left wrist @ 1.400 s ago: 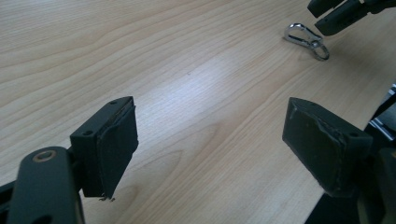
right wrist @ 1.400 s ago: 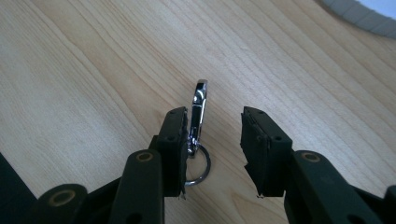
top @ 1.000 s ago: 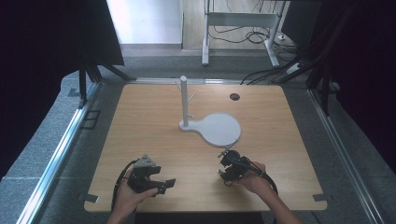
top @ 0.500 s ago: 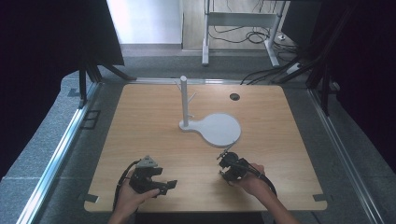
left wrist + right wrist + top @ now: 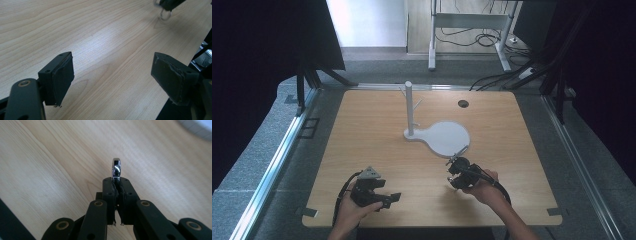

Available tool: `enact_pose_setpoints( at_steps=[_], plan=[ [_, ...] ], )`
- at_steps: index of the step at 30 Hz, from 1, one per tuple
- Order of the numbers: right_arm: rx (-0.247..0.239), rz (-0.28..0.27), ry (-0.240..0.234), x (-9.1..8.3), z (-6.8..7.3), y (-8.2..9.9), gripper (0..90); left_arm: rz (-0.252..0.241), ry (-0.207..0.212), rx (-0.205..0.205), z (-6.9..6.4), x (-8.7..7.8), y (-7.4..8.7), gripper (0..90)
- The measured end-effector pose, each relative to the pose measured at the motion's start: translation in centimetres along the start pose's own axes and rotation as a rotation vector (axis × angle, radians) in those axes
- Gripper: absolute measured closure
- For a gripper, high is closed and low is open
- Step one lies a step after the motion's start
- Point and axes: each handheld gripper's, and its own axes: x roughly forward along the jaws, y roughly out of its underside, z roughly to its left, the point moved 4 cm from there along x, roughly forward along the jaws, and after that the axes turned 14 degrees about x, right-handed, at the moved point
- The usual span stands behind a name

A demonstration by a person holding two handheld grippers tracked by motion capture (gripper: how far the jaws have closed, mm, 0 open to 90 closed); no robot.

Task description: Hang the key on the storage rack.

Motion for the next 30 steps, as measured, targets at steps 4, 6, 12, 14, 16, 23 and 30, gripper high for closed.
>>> enact_pose_setpoints(
  at_steps=[4,6,12,14,16,23,30],
  plan=[
    [-0.001,-0.057,0.005,-1.5,0.0,-0.8,84.5,0.003,-0.004,0.005,0.0,0.1,0.0,18.9],
    [0.003,-0.093,-0.001,-2.2,-0.1,-1.3,84.5,0.004,-0.003,0.005,0.0,0.1,0.0,18.9],
    [0.007,-0.144,-0.015,-3.3,-0.4,-2.8,84.5,0.008,-0.003,-0.004,0.2,0.2,0.1,18.9],
    [0.004,-0.149,-0.015,-3.3,-0.5,-3.3,84.5,0.011,-0.004,-0.005,0.3,0.2,0.2,18.9],
    [0.002,-0.153,-0.016,-3.4,-0.4,-3.7,84.5,0.010,-0.004,-0.005,0.2,0.2,0.2,18.9],
    [-0.005,-0.163,-0.009,-3.6,0.0,-5.1,84.5,0.011,0.001,0.001,0.1,0.3,0.1,18.9],
    [-0.009,-0.165,0.003,-3.7,0.0,-6.6,84.5,0.015,0.003,-0.001,0.1,0.3,0.2,19.0]
  ],
)
